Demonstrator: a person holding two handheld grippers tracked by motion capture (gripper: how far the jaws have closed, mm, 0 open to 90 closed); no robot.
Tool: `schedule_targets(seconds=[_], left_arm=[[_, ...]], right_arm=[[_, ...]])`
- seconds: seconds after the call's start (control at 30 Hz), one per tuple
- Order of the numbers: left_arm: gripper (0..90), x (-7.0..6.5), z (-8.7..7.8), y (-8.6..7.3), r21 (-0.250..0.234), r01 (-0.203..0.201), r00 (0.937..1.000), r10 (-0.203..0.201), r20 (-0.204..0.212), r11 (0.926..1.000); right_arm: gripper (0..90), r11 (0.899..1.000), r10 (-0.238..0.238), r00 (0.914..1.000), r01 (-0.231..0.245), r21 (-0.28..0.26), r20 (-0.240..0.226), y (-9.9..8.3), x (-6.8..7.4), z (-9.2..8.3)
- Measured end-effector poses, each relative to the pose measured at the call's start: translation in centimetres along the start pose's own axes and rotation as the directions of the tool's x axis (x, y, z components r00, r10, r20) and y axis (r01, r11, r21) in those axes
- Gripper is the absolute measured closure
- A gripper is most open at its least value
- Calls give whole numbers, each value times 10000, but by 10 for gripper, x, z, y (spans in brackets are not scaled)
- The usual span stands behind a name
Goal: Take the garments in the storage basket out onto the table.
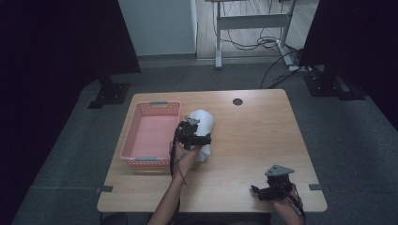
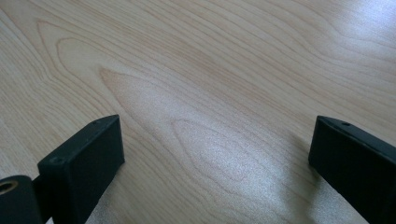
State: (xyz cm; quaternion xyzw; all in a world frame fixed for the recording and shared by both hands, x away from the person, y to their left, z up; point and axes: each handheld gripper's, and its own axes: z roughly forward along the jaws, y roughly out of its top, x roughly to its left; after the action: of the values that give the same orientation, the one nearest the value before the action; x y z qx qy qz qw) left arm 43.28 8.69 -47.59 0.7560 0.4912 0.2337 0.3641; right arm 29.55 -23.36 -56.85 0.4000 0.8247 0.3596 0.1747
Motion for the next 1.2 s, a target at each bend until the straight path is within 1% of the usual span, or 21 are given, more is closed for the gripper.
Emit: schedule_targets(seconds=[0.07,0.2,0.33,0.6,0.7,0.9,1.2], left_arm=[[76,1,-3,1,-28,19,9999,-18,161,10000],[75,5,-8,2,-3,45,9996,-45,280,10000],[75,9,-13,1,-51,28,9998,-27,173,10000],[75,14,-23,0,-155,-60,9994,65,327,9999],[75,16,-28,0,-226,-147,9995,153,283,9996],[76,23,-36,-2,-362,-71,9996,81,288,9993],[75,34,-43,-8,-346,42,9997,-33,242,9994]], right_arm=[[29,10000,-3,10000,3,1,-4,0,0,0],[26,10000,-12,10000,12,13,-22,0,0,0],[26,10000,-11,10000,11,11,-21,0,0,0],[27,10000,-4,10000,4,8,-5,0,0,0],[27,10000,-1,10000,1,7,3,0,0,0],[27,10000,8,10000,-8,9,10,0,0,0],[28,10000,7,10000,-7,7,14,0,0,0]])
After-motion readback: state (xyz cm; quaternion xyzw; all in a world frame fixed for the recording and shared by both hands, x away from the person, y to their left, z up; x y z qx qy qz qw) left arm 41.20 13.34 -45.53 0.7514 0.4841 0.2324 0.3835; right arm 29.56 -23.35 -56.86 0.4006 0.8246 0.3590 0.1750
